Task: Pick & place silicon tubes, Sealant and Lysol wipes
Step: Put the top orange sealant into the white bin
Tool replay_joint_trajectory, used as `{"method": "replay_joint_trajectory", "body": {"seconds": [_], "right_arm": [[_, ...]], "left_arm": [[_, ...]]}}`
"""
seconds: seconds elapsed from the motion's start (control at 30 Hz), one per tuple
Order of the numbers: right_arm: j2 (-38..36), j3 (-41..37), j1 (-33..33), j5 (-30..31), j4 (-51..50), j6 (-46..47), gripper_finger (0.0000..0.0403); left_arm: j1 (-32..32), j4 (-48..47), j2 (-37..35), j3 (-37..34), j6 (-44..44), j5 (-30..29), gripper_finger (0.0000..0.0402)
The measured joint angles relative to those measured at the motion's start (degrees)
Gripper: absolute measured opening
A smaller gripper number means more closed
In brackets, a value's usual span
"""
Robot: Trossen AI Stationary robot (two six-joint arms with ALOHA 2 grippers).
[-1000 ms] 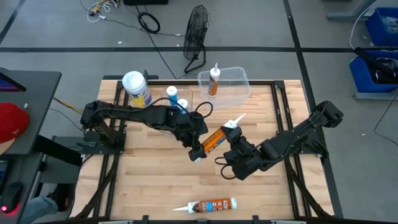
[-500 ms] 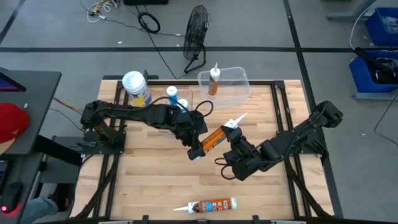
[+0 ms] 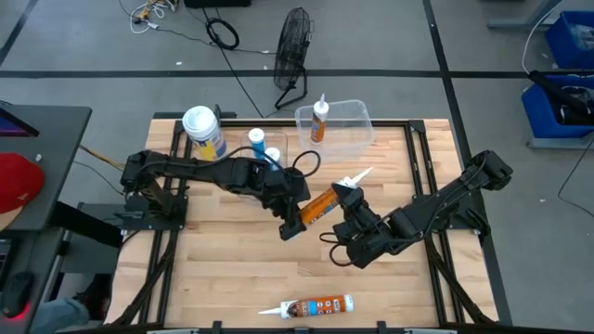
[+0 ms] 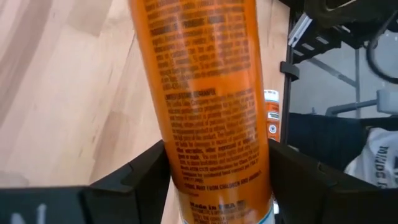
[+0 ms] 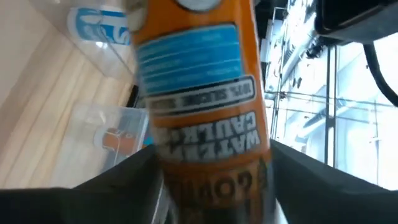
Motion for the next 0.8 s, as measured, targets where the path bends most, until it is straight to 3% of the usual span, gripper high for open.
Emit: {"method": "replay_joint_trajectory", "body": {"seconds": [0.3,0.8], "right_arm": [[0.0,0.1,0.5,3.8,-0.6,-0.9,0.0342],[0.0,0.1,6.0,5.2,-5.7,12.3,0.0350]], "left_arm": [[-0.3,0.5,0.0,0.0,3.3,-1.5,0.0235],[-0.3,0.3,0.0,0.0,6.2,-1.8,0.0235]]}}
